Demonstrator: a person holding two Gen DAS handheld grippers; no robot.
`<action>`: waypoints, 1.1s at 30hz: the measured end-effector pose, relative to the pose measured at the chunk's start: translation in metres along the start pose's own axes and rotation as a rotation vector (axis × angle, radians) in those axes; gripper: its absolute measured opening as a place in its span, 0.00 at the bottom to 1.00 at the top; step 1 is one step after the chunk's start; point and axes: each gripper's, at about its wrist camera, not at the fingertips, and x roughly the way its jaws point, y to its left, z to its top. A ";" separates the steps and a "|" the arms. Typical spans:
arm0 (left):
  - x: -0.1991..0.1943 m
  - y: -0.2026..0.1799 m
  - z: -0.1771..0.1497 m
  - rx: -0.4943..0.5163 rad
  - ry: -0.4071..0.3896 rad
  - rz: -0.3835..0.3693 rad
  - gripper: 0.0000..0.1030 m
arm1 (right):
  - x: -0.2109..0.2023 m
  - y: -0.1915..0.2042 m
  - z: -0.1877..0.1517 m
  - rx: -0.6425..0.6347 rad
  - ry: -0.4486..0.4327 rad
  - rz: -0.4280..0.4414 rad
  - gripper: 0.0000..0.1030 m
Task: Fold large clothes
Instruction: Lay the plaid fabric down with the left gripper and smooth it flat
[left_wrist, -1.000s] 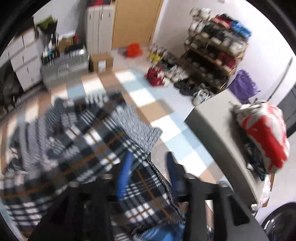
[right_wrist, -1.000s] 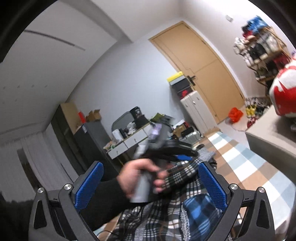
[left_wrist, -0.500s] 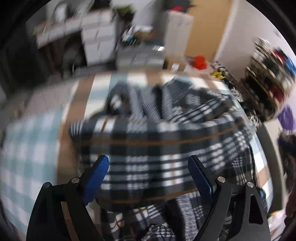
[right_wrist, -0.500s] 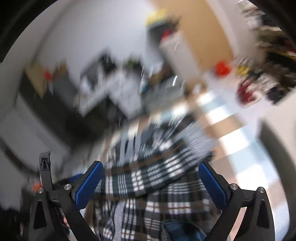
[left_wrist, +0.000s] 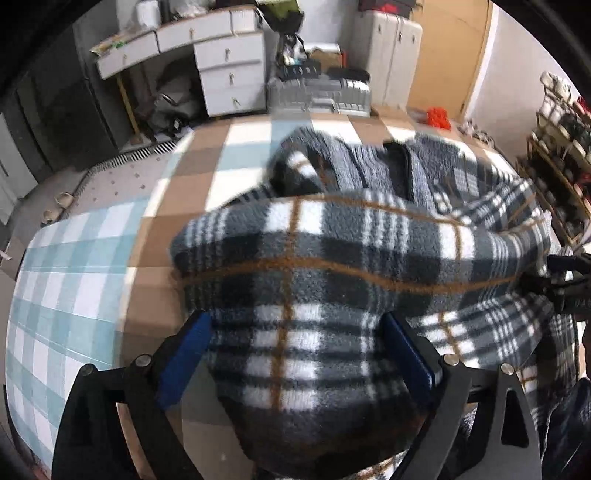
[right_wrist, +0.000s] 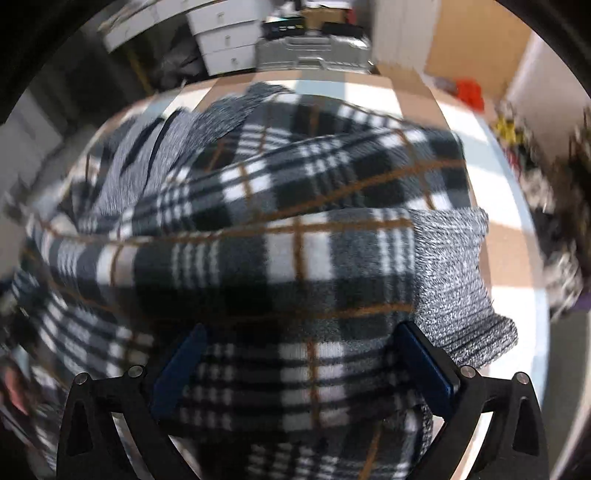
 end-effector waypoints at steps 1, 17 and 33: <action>-0.010 0.005 -0.002 -0.002 -0.028 0.005 0.89 | -0.007 0.001 -0.001 -0.004 -0.024 -0.003 1.00; 0.003 0.013 -0.006 0.033 -0.056 0.134 0.92 | -0.002 0.021 -0.029 -0.121 -0.128 0.001 1.00; -0.021 0.015 -0.006 0.013 -0.035 0.140 0.99 | -0.008 -0.002 -0.032 -0.070 -0.105 -0.100 1.00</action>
